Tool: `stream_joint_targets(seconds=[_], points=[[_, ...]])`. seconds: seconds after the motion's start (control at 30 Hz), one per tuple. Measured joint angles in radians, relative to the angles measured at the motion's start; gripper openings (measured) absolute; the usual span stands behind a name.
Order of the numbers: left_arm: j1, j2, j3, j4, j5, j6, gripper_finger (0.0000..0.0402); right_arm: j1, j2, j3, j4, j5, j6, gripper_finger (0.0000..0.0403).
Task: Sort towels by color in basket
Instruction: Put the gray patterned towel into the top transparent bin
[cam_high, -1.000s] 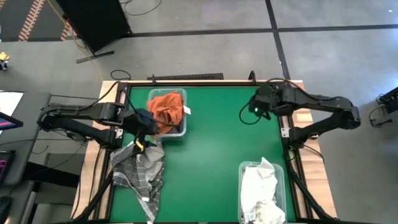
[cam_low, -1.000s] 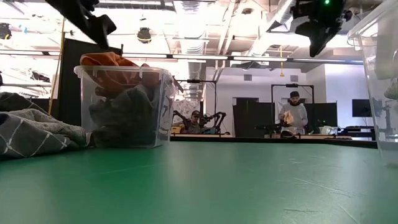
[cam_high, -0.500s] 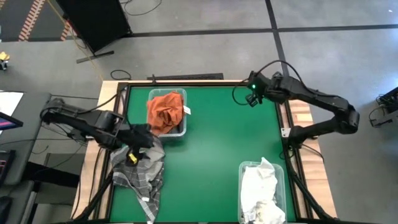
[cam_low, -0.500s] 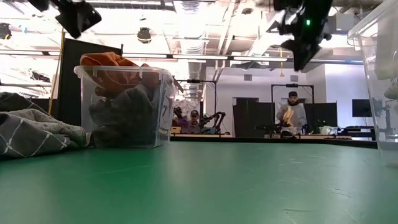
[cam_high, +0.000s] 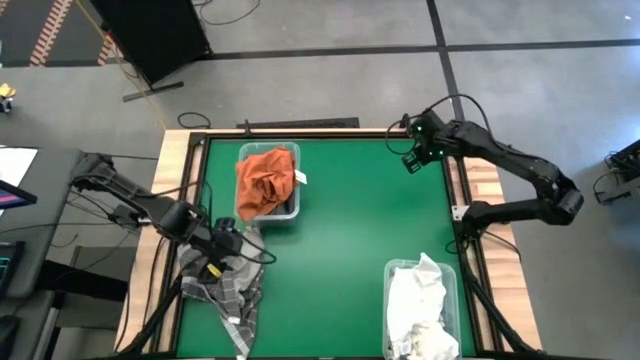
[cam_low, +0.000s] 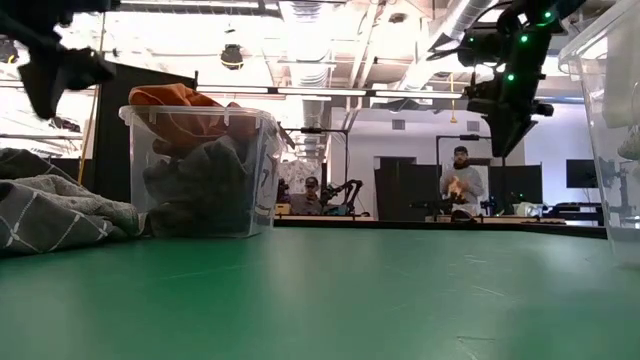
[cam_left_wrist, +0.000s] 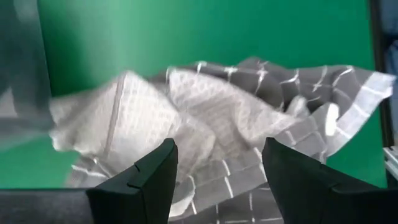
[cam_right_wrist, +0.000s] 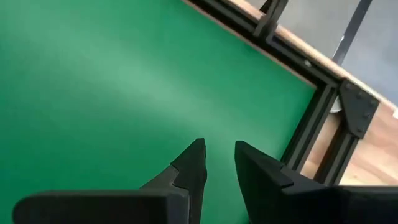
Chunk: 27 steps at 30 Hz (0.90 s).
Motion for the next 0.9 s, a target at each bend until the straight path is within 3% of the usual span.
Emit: stream_joint_targets(seconds=[0.27,0.47,0.67,0.9], points=[[-0.048,0.0,-0.037,0.049,0.02,-0.107,0.0222,0.012,-0.051,0.0,0.001,-0.002,-0.02,0.0117],[-0.109,0.018,-0.037,0.043,-0.076,-0.139,0.026,0.067,-0.144,0.0,0.0,-0.002,-0.015,0.0117],[-0.169,0.074,-0.037,0.041,-0.094,-0.181,0.032,0.158,-0.238,0.001,-0.008,-0.002,0.018,0.0117],[-0.243,0.153,-0.037,0.018,-0.045,-0.232,0.0327,0.315,-0.332,0.001,-0.028,-0.002,0.093,0.0117]])
